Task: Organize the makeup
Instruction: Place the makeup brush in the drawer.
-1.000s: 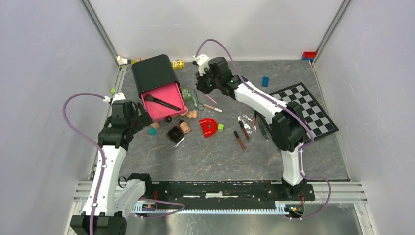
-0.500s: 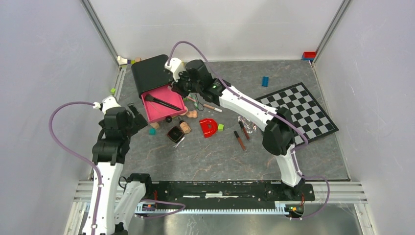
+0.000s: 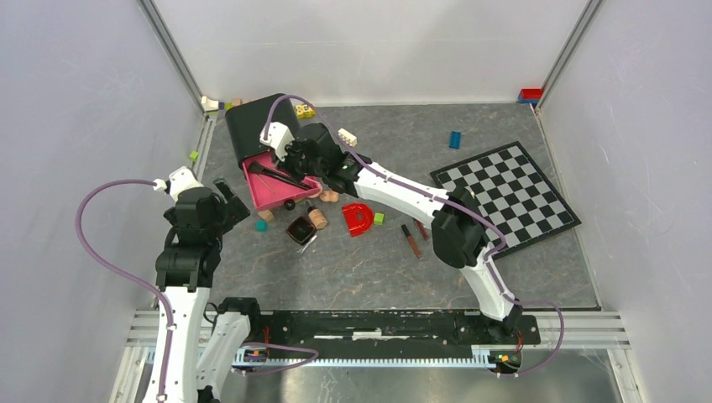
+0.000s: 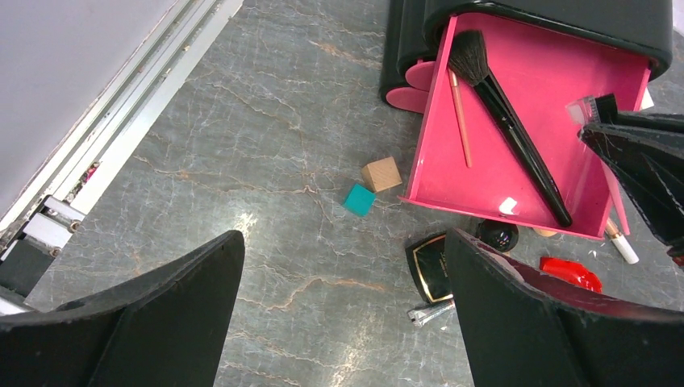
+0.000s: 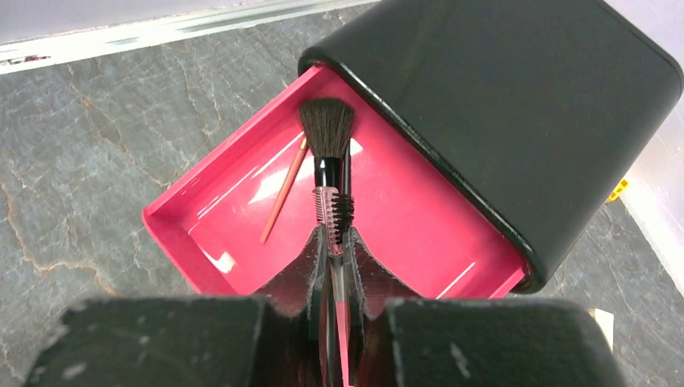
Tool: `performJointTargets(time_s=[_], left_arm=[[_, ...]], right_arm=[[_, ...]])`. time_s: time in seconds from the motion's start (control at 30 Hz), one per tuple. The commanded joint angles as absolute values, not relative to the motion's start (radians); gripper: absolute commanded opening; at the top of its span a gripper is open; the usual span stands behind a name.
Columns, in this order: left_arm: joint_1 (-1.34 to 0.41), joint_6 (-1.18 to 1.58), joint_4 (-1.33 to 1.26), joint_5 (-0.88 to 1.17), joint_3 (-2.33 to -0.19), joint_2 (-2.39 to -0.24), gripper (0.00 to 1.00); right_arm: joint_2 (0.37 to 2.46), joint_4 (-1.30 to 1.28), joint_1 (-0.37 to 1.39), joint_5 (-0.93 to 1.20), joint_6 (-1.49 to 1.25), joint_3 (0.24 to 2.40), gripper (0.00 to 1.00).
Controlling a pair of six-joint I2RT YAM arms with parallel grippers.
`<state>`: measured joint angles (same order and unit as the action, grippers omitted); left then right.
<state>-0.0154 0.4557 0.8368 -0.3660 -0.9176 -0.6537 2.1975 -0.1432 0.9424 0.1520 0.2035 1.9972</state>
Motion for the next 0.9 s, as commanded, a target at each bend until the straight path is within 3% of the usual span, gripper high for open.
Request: performJointTargets(time_s=[0.0, 0.57, 0.87], left_arm=[[-0.014, 0.475, 0.832, -0.383, -0.943, -0.658, 1.0], [-0.012, 0.474, 0.831, -0.374, -0.942, -0.679, 1.0], [-0.009, 0.47, 0.828, -0.363, -0.941, -0.693, 1.0]], right_arm=[[2.233, -0.05, 0.95, 0.132, 0.212, 2.061, 0.01], [2.307, 0.049, 0.956, 0.096, 0.137, 2.063, 0.01], [2.33, 0.07, 0.955, 0.08, 0.156, 2.031, 0.08]])
